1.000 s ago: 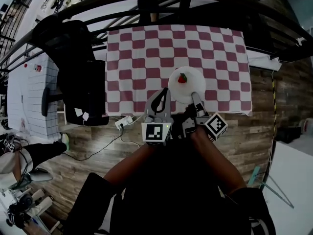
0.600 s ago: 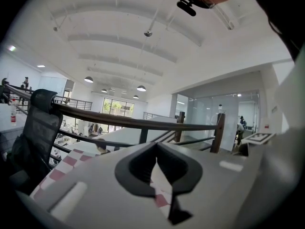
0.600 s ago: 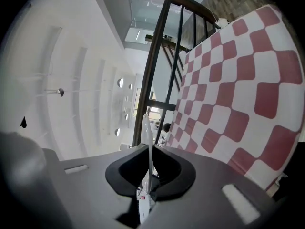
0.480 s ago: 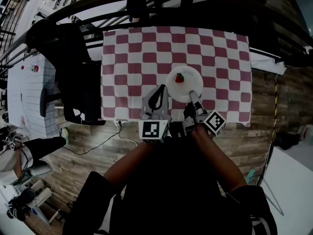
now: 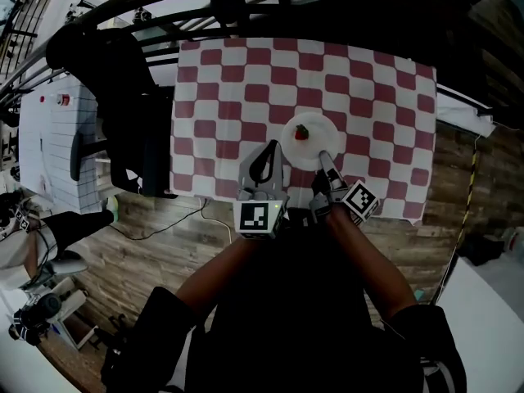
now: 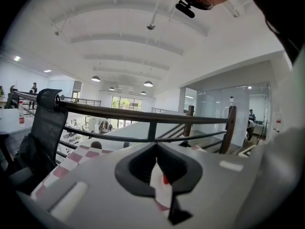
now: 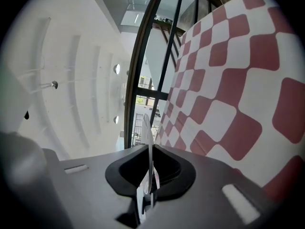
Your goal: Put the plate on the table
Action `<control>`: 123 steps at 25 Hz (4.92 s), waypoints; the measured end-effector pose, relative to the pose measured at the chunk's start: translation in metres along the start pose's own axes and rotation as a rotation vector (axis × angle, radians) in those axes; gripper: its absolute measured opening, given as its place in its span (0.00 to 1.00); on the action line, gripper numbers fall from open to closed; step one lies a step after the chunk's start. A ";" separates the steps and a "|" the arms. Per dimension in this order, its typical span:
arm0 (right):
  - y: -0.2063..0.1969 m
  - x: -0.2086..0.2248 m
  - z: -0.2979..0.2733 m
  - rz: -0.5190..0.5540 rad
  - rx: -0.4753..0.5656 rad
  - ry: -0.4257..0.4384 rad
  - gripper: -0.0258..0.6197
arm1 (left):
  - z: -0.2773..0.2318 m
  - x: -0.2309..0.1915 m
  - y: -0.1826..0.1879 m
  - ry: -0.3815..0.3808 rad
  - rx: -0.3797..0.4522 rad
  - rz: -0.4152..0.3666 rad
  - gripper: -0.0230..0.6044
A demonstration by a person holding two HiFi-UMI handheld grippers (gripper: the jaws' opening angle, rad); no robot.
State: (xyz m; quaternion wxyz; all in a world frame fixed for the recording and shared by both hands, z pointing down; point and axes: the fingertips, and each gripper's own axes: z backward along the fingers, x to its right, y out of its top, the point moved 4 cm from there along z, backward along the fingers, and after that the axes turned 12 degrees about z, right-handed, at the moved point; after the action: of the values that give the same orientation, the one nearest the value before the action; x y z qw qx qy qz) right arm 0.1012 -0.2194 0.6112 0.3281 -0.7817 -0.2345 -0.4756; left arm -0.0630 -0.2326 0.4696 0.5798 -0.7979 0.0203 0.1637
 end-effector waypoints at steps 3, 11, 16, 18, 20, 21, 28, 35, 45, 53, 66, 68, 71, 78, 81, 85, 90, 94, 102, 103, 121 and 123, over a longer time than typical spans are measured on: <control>-0.001 0.005 -0.012 0.012 -0.030 0.045 0.07 | -0.006 0.002 -0.004 0.010 -0.010 0.017 0.05; -0.013 0.042 -0.038 0.004 -0.069 0.084 0.07 | -0.016 0.001 -0.013 0.049 -0.026 -0.005 0.05; -0.019 0.064 -0.046 0.008 -0.101 0.097 0.07 | -0.013 -0.006 -0.020 0.076 -0.045 0.000 0.05; -0.020 0.074 -0.050 0.010 -0.104 0.087 0.07 | -0.012 -0.009 -0.020 0.092 -0.061 -0.013 0.05; -0.022 0.083 -0.054 0.002 -0.110 0.075 0.07 | -0.011 -0.011 -0.020 0.101 -0.069 -0.010 0.05; -0.022 0.086 -0.055 0.001 -0.115 0.068 0.07 | -0.010 -0.011 -0.021 0.102 -0.069 -0.010 0.05; -0.023 0.098 -0.063 -0.004 -0.112 0.031 0.07 | -0.010 -0.010 -0.021 0.097 -0.059 0.014 0.05; -0.021 0.103 -0.070 0.011 -0.131 0.014 0.08 | -0.007 -0.016 -0.022 0.113 -0.063 0.042 0.05; -0.024 0.108 -0.071 0.040 -0.186 -0.086 0.07 | -0.006 -0.020 -0.014 0.119 -0.051 0.019 0.05; -0.030 0.103 -0.069 0.139 -0.206 -0.176 0.23 | -0.001 -0.019 -0.022 0.124 -0.057 0.043 0.05; -0.031 0.092 -0.046 0.268 -0.209 -0.275 0.51 | 0.020 -0.025 -0.018 0.116 -0.035 0.053 0.05; -0.032 0.090 -0.040 0.297 -0.212 -0.285 0.51 | 0.027 -0.029 -0.019 0.112 -0.027 0.061 0.05; -0.032 0.077 -0.030 0.320 -0.196 -0.274 0.50 | 0.040 -0.034 -0.018 0.091 -0.025 0.081 0.05; -0.032 -0.018 -0.001 0.395 -0.052 -0.131 0.26 | 0.084 -0.048 -0.014 0.058 -0.012 0.107 0.05; -0.040 -0.061 0.016 0.457 -0.006 -0.090 0.13 | 0.103 -0.047 -0.009 0.017 -0.008 0.117 0.05; -0.054 -0.109 0.038 0.573 0.034 -0.050 0.04 | 0.122 -0.040 -0.003 -0.036 0.009 0.133 0.05; -0.065 -0.163 0.061 0.866 0.094 0.004 0.04 | 0.134 -0.019 0.008 -0.118 0.062 0.108 0.05; -0.071 -0.194 0.084 1.029 0.122 0.000 0.04 | 0.145 -0.005 0.018 -0.148 0.086 0.091 0.05; -0.084 -0.223 0.123 1.182 0.206 -0.067 0.04 | 0.161 0.023 0.021 -0.210 0.095 0.051 0.05; -0.086 -0.224 0.128 1.198 0.218 -0.079 0.04 | 0.165 0.028 0.020 -0.224 0.098 0.044 0.05; -0.121 -0.216 0.185 1.286 0.268 -0.211 0.04 | 0.214 0.074 0.006 -0.353 0.109 -0.033 0.05; -0.123 -0.214 0.188 1.292 0.270 -0.213 0.04 | 0.217 0.078 0.002 -0.367 0.103 -0.034 0.05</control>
State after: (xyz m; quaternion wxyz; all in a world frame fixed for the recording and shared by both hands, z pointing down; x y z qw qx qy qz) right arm 0.0351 -0.0098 0.3923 0.6171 -0.7598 0.1921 -0.0703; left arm -0.0417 -0.0185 0.3859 0.6167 -0.7239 -0.0910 0.2956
